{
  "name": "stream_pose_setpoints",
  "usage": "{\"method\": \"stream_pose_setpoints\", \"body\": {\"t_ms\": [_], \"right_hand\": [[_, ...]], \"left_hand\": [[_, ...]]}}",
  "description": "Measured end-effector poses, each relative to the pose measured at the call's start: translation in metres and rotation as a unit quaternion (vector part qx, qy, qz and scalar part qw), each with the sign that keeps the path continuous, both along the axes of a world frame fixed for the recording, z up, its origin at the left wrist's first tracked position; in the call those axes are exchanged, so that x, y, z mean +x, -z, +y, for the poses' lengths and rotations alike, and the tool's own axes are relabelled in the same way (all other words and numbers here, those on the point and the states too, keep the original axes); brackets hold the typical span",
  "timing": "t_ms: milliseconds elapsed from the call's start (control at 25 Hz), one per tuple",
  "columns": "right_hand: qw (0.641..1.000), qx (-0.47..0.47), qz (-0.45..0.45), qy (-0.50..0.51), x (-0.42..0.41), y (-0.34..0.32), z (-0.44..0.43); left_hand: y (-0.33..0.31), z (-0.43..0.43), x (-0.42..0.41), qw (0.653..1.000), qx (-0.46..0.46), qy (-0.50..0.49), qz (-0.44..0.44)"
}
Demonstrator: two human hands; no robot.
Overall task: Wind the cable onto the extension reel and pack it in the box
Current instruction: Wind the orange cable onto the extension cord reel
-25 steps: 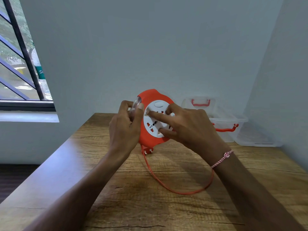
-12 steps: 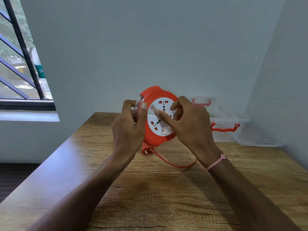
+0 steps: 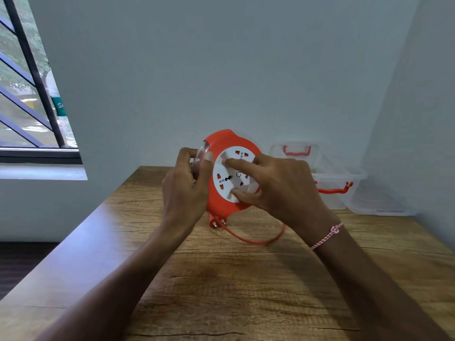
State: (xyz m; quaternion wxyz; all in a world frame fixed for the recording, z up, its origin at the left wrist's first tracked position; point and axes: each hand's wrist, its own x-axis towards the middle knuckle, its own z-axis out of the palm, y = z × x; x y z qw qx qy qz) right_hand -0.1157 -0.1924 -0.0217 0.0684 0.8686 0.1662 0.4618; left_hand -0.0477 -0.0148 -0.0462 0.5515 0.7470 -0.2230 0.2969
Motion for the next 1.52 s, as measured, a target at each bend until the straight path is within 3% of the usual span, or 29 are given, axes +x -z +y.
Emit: {"method": "stream_pose_setpoints", "body": {"t_ms": [80, 160, 240, 320, 400, 480, 600, 760, 880, 1000, 1160, 1360, 1520], "right_hand": [[0.989, 0.144, 0.006, 0.014, 0.0, 0.004, 0.013], [0.929, 0.364, 0.062, 0.032, 0.005, 0.006, 0.026], [0.877, 0.467, 0.105, 0.043, 0.009, 0.005, 0.029], [0.911, 0.404, 0.073, 0.042, 0.007, 0.003, 0.024], [0.967, 0.255, 0.012, 0.014, 0.003, 0.0, 0.014], [0.994, 0.106, 0.026, -0.016, 0.001, -0.004, 0.002], [0.997, -0.031, 0.065, -0.002, 0.002, -0.005, -0.01], [0.996, -0.07, 0.038, 0.035, 0.002, -0.005, -0.007], [1.0, -0.019, 0.018, 0.015, 0.001, -0.003, -0.002], [0.99, 0.128, 0.053, 0.009, 0.001, 0.003, 0.01], [0.918, 0.379, 0.117, 0.026, 0.004, 0.005, 0.024], [0.868, 0.472, 0.151, 0.016, 0.006, 0.005, 0.027], [0.808, 0.563, 0.17, 0.005, 0.007, 0.003, 0.032]], "left_hand": [[0.002, -0.004, -0.002, 1.0, 0.004, -0.008, -0.02], [0.003, -0.006, -0.004, 0.999, 0.009, -0.019, -0.031], [0.004, -0.007, -0.004, 0.999, 0.009, -0.022, -0.025], [0.004, -0.006, -0.003, 1.0, 0.007, -0.024, -0.014], [0.003, -0.004, -0.001, 1.0, 0.001, -0.024, -0.003], [0.003, -0.002, 0.003, 1.0, -0.009, -0.027, 0.008], [0.001, 0.002, 0.007, 0.999, -0.023, -0.022, 0.021], [0.001, 0.0, 0.004, 1.0, -0.013, -0.009, 0.018], [0.002, -0.001, 0.003, 1.0, -0.004, -0.013, 0.003], [0.004, -0.003, 0.002, 0.999, 0.011, -0.027, -0.016], [0.006, -0.005, 0.002, 0.998, 0.033, -0.033, -0.032], [0.006, -0.005, 0.0, 1.0, 0.02, -0.015, -0.012], [0.008, -0.009, -0.005, 0.999, 0.004, -0.024, -0.036]]}}
